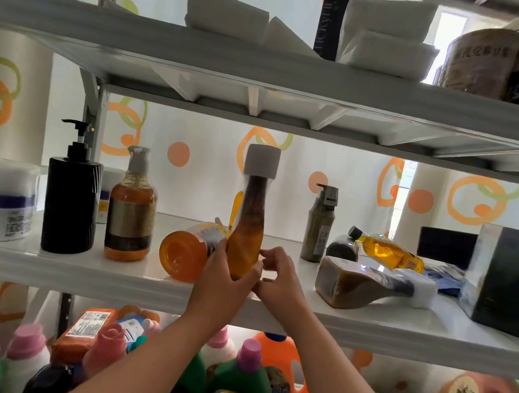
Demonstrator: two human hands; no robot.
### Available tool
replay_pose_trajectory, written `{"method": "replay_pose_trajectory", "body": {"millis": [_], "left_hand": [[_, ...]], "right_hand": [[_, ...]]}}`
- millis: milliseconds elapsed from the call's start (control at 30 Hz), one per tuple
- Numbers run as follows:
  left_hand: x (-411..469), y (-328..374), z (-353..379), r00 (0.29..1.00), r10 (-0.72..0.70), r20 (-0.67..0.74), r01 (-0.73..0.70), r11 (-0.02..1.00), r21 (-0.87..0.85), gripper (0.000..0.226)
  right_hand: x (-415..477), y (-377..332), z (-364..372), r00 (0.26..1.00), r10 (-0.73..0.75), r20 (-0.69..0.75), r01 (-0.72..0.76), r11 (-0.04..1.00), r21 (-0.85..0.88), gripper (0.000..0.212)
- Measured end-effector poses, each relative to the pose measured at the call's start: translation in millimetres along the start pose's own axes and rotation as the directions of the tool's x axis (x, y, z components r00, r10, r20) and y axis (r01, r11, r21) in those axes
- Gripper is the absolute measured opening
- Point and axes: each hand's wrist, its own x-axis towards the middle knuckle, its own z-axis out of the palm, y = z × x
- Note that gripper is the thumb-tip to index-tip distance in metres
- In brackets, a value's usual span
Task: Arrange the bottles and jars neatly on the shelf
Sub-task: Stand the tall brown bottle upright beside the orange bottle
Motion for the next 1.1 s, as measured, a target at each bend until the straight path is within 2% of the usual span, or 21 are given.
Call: {"method": "replay_pose_trajectory", "body": {"millis": [67, 167, 233, 333, 433, 500, 633, 767, 933, 1100], "left_hand": [[7, 1, 1, 1.0, -0.023, 0.021, 0.023, 1.0, -0.001, 0.072], [16, -2, 3, 0.998, -0.056, 0.032, 0.055, 0.997, 0.051, 0.085], [22, -4, 4, 0.997, -0.072, 0.034, 0.069, 0.993, 0.095, 0.086], [32, -9, 2, 0.983, -0.095, 0.16, 0.078, 0.991, 0.108, 0.073], [38, -13, -4, 0.942, -0.118, 0.316, 0.091, 0.991, 0.098, 0.053], [38, -16, -5, 0.952, -0.1, 0.289, 0.073, 0.992, 0.104, 0.042], [33, -17, 1, 0.979, -0.049, 0.197, 0.02, 0.989, 0.144, 0.038], [30, -16, 5, 0.994, -0.071, 0.08, 0.054, 0.979, 0.199, 0.029], [24, -13, 2, 0.994, -0.087, 0.07, 0.068, 0.969, 0.237, 0.048], [22, -10, -5, 0.997, -0.069, 0.047, 0.054, 0.961, 0.272, 0.03]], "right_hand": [[3, 1, -1, 0.999, 0.028, 0.029, -0.03, 0.996, 0.081, 0.036], [6, 1, -4, 0.989, 0.084, 0.121, -0.107, 0.974, 0.201, 0.044], [8, 1, -8, 0.986, 0.107, 0.124, -0.137, 0.956, 0.26, 0.05], [10, 2, -11, 0.981, 0.181, 0.073, -0.195, 0.93, 0.311, 0.061], [10, 2, -10, 0.983, 0.184, 0.007, -0.18, 0.957, 0.225, 0.068], [10, 4, -7, 0.988, 0.158, 0.0, -0.155, 0.971, 0.181, 0.067], [8, 7, -9, 0.983, 0.169, 0.068, -0.18, 0.963, 0.203, 0.055], [7, 7, -9, 0.987, 0.134, 0.086, -0.147, 0.975, 0.166, 0.051], [7, 3, -9, 0.98, 0.14, 0.144, -0.158, 0.98, 0.122, 0.048], [6, 1, -8, 0.979, 0.122, 0.163, -0.139, 0.986, 0.091, 0.054]]}}
